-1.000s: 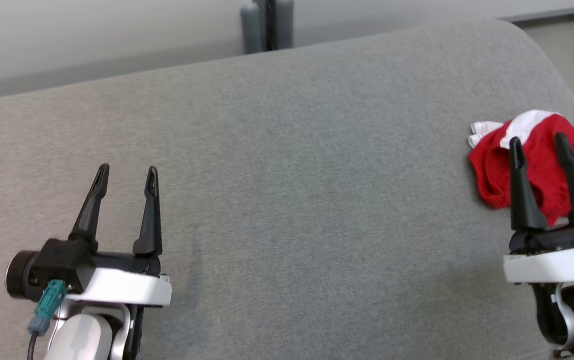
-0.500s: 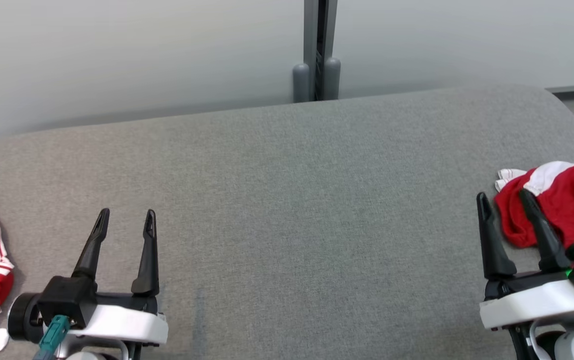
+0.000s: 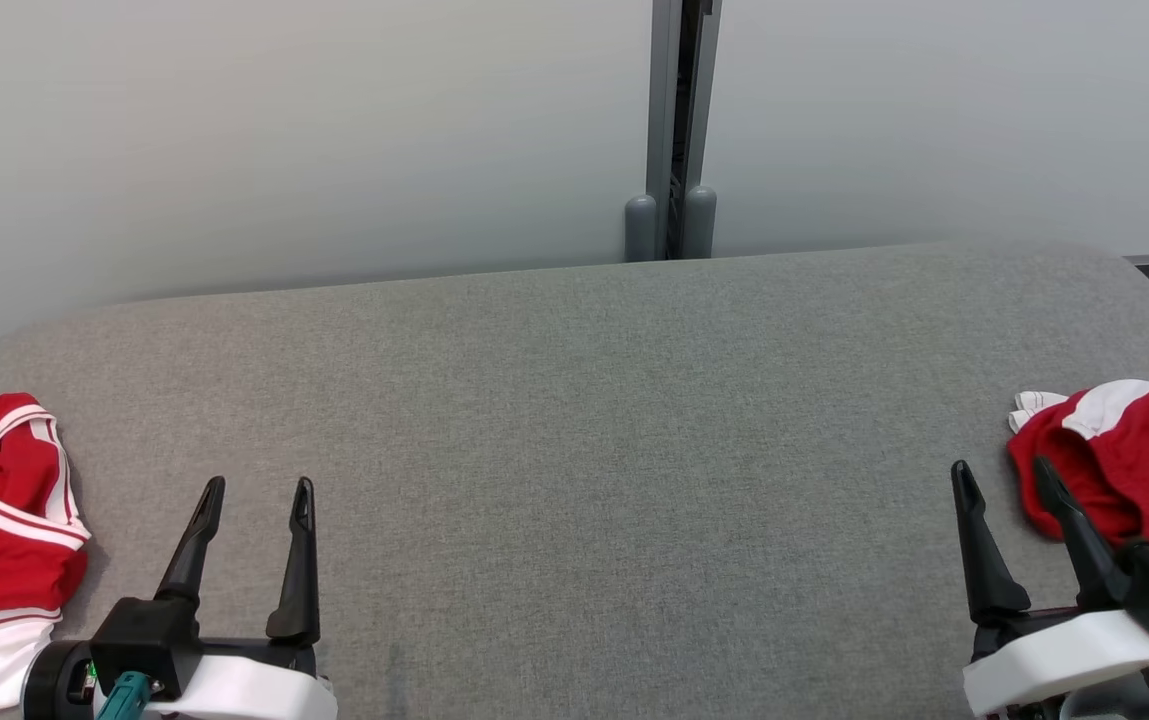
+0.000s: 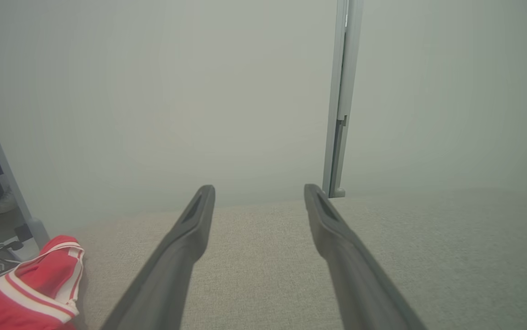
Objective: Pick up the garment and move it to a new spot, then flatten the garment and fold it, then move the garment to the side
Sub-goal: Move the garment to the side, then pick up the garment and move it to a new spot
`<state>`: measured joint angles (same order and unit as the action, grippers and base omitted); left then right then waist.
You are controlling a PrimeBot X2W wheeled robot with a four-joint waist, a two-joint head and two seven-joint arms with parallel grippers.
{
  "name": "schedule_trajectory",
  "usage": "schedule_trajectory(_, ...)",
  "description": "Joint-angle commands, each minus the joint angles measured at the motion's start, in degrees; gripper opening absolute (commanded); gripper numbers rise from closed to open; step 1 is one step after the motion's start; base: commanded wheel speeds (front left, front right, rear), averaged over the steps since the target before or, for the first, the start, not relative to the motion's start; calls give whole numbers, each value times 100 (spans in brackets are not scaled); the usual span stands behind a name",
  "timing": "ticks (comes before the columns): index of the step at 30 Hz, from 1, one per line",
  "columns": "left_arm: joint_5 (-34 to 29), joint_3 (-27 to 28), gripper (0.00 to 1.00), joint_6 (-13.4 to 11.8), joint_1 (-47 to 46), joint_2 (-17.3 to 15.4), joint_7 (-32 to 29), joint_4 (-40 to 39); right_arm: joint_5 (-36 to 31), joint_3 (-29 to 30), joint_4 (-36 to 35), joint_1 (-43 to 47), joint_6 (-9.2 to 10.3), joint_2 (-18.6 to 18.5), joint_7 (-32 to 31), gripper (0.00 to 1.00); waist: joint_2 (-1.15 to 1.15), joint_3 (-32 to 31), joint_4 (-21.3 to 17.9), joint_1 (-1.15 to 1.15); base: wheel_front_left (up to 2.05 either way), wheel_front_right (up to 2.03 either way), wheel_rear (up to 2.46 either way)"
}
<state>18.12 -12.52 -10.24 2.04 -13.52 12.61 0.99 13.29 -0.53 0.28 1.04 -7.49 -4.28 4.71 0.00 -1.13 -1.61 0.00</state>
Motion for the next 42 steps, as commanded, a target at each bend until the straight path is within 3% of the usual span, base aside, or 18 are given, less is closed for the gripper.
schedule_trajectory(1, 24, 5, 100, -40, 46, -34, 2, 18, -22, 12, 4, 74, -1, -14, -24, 100, 0, -25, 22, 0, 0, 0, 0)
schedule_trajectory(35, 211, 32, 100, -121, -1, -86, 86, 191, -82, 71, -4, 207, -1, 70, -88, 100, 0, -75, 232, 0, 0, 0, 0)
schedule_trajectory(42, 256, 34, 100, -57, -85, -65, 115, 196, -110, 143, -58, 262, -1, 84, -70, 100, 0, -43, 467, 0, 0, 0, 0)
